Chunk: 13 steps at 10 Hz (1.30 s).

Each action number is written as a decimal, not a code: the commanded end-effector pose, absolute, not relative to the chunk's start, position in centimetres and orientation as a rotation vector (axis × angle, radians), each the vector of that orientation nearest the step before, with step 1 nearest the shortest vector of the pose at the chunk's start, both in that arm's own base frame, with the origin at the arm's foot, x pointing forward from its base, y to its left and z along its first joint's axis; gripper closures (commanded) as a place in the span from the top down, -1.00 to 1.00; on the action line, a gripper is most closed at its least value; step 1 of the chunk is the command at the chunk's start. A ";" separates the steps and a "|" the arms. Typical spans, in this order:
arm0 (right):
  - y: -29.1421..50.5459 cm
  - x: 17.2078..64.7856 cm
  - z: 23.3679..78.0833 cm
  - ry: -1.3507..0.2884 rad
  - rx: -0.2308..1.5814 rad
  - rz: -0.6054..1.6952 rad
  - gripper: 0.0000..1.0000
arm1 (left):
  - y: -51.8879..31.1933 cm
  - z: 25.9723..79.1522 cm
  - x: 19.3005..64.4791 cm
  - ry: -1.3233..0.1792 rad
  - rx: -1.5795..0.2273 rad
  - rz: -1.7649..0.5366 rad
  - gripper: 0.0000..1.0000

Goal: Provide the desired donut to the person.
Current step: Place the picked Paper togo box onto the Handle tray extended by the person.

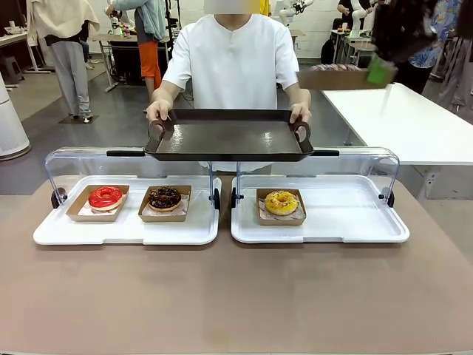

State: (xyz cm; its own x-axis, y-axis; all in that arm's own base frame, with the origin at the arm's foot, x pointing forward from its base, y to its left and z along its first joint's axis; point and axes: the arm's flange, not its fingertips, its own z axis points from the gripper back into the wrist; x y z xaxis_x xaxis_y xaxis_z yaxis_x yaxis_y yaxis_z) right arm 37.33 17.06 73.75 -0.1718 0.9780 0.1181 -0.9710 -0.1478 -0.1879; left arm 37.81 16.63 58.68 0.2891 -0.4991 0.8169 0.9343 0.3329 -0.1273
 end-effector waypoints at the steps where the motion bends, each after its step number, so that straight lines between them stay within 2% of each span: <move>1: 21.5 40.9 74.3 -0.152 0.046 1.748 -0.97 | 16.8 58.8 37.7 -0.773 -0.698 -1.067 1.00; 4: 25.9 45.8 70.5 -0.147 0.035 1.750 -0.97 | 16.8 58.8 37.7 -0.773 -0.698 -1.067 1.00; 7: 26.3 49.6 66.6 -0.167 0.064 1.701 -0.97 | 16.8 58.8 37.7 -0.773 -0.698 -1.067 1.00; 13: 24.4 53.1 62.3 -0.186 0.103 1.693 -0.97 | 16.8 58.8 37.7 -0.773 -0.698 -1.067 1.00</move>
